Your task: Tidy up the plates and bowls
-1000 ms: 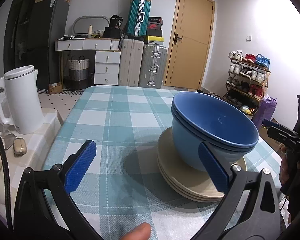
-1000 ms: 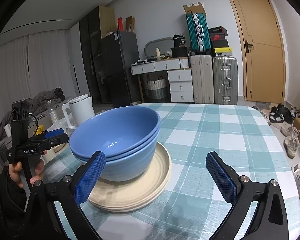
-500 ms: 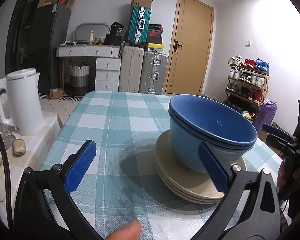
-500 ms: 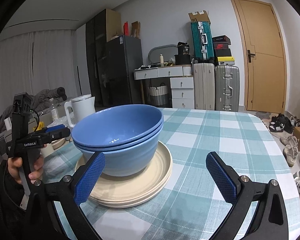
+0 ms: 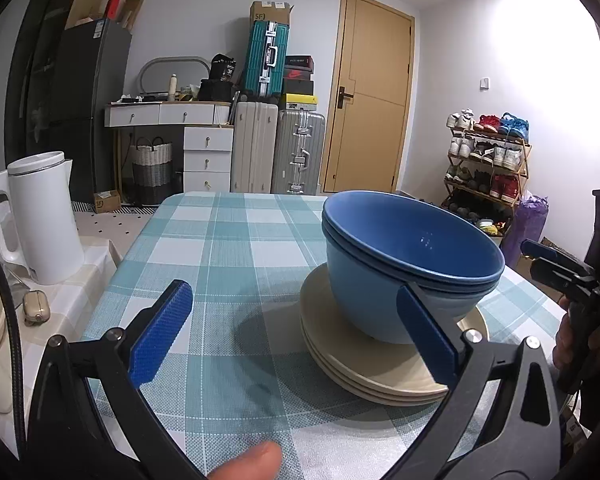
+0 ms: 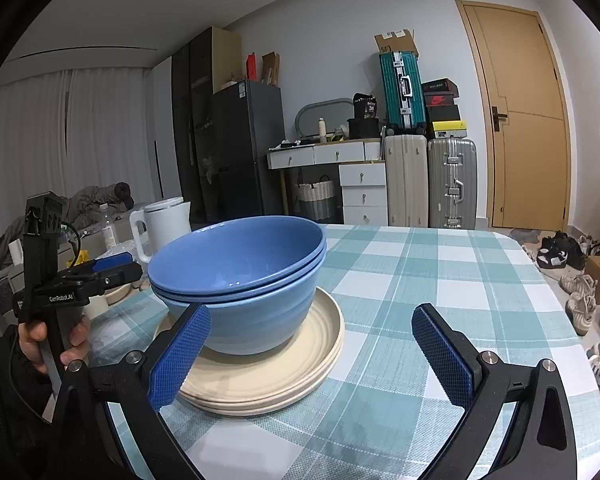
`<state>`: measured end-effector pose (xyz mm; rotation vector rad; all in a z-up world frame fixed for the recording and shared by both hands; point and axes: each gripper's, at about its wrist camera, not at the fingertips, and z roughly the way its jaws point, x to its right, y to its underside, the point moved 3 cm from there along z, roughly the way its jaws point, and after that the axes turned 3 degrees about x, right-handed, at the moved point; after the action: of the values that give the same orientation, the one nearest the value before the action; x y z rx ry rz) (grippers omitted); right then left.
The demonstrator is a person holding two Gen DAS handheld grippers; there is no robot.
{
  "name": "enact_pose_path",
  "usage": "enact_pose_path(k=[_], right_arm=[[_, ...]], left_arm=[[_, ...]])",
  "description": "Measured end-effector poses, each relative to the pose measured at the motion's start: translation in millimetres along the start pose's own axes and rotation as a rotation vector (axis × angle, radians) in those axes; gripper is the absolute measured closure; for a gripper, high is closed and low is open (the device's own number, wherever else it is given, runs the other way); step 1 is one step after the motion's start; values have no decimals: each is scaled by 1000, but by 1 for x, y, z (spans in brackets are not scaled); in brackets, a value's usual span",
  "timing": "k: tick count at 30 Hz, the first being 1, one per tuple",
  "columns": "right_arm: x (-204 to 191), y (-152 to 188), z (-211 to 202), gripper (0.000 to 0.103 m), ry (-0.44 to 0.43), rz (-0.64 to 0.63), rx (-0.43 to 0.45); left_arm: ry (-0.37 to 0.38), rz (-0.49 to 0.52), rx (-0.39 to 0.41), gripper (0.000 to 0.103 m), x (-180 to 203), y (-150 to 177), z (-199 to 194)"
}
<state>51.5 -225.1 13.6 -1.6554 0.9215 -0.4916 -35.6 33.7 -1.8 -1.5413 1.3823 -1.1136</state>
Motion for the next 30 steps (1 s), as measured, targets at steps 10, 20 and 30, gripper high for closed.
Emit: enact_pose_path(k=[10, 20, 30], right_arm=[[-5, 3, -2, 1, 10, -44, 6], [-7, 4, -2, 0, 9, -51, 6], [-7, 5, -2, 0, 8, -50, 6]], left_arm=[[7, 13, 0, 1, 2, 0, -2], [11, 13, -2, 1, 3, 0, -1], [10, 14, -4, 1, 3, 1, 0]])
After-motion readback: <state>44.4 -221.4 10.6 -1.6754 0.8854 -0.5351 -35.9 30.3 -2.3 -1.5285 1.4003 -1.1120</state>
